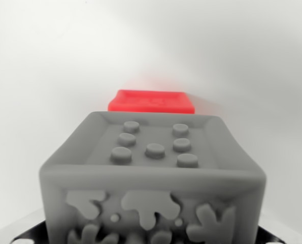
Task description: Destack cube
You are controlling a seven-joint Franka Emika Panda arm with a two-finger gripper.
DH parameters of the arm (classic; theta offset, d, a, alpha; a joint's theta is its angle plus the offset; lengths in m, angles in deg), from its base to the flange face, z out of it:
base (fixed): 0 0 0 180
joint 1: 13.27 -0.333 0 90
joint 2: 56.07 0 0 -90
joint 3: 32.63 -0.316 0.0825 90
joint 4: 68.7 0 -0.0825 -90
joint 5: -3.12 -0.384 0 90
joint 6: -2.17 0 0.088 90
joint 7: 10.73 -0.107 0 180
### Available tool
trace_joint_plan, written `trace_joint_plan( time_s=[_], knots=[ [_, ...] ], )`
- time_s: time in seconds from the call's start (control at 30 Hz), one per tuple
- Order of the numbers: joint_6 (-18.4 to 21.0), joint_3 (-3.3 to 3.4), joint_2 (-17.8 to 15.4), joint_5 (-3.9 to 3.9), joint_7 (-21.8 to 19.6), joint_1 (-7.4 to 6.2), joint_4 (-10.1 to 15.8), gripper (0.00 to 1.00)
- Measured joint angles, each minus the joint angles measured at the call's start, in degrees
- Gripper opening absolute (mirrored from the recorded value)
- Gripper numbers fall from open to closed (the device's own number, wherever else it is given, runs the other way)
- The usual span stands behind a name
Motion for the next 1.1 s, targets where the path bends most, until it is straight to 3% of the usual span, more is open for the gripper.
trace_joint_plan(
  time_s=[0.63, 1.1],
  knots=[
    [5.0, -0.31, -5.3, -0.25, 0.2, 0.17, 0.0, 0.0],
    [2.8, -0.77, -8.2, -0.28, -1.1, -0.19, 5.6, 0.0]
  ],
)
